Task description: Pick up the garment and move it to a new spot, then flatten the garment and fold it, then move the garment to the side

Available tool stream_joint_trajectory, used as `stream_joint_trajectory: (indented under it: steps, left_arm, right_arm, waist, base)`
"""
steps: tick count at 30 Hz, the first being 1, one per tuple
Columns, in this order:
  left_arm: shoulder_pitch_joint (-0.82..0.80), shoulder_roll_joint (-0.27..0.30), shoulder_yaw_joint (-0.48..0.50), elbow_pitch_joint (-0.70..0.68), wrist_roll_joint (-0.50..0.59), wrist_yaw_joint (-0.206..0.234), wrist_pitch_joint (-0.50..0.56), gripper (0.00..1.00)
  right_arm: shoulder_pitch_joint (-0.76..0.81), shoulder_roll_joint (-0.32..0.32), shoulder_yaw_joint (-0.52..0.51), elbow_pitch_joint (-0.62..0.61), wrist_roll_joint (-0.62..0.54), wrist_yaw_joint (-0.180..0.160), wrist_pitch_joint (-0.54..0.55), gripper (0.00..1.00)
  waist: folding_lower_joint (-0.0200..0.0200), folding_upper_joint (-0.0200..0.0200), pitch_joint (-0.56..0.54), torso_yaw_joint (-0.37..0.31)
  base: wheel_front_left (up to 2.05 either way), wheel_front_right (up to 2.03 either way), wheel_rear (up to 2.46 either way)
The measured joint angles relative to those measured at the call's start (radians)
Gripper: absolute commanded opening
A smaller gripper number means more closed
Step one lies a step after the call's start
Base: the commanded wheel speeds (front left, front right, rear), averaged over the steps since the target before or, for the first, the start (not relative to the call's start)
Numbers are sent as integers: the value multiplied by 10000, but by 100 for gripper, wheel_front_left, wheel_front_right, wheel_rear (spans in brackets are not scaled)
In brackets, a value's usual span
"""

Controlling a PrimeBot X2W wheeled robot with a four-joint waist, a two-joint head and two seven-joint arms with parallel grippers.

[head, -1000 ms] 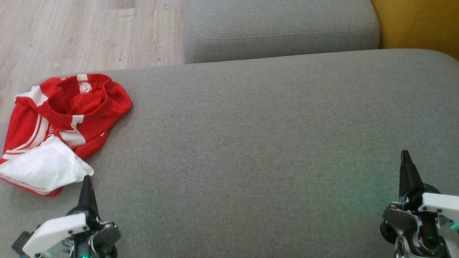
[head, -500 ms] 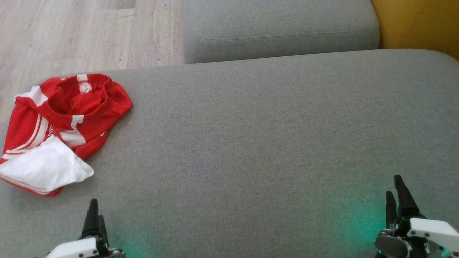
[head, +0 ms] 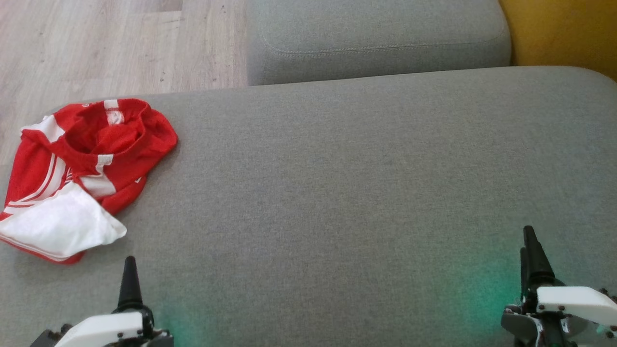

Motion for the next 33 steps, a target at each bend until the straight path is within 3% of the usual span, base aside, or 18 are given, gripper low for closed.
stream_joint_trajectory:
  steps: [33]
  left_arm:
    - [-89, 6, -1101, -886, 4510, 809, -895, 100]
  right_arm:
    - [1, -2, 581, -846, -4575, 0, -886, 100]
  waist:
    - [0, 0, -66, 66]
  base:
    - [0, 0, 0]
